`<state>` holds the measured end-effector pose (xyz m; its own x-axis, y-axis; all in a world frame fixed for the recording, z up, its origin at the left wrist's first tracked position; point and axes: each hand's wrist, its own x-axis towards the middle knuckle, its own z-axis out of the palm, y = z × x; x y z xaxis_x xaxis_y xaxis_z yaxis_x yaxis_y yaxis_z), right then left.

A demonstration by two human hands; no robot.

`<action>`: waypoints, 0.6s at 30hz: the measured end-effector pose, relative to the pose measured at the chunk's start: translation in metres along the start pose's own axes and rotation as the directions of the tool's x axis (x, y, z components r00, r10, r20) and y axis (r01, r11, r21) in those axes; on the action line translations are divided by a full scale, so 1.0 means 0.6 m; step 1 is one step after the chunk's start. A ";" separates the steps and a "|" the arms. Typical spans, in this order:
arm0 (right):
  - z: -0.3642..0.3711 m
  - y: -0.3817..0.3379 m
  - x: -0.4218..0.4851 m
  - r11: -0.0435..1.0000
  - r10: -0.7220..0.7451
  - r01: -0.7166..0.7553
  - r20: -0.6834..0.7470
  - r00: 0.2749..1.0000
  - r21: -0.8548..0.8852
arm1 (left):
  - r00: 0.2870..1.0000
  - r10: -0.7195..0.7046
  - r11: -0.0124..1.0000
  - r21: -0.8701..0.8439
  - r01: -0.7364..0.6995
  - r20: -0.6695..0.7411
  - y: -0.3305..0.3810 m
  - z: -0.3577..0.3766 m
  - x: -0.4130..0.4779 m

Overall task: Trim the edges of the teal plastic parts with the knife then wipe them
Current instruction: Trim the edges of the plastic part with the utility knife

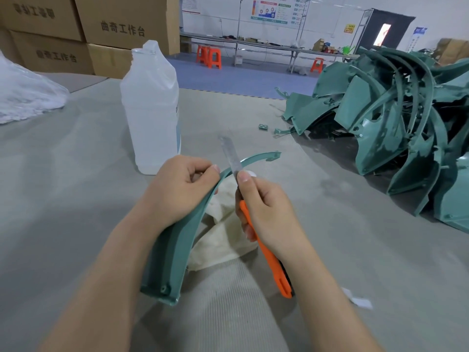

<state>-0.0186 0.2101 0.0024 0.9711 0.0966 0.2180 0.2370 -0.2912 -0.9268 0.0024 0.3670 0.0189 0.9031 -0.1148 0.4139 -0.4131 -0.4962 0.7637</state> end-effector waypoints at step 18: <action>0.004 -0.017 -0.023 0.988 -0.139 0.113 0.312 0.940 0.102 | 0.994 -0.099 0.987 -0.134 0.094 -0.036 -0.006 -0.003 0.009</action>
<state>-0.0347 0.2140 0.0083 0.8714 0.4286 0.2387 0.3412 -0.1799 -0.9226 0.0084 0.3695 0.0192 0.9348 -0.0337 0.3536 -0.3386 -0.3851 0.8585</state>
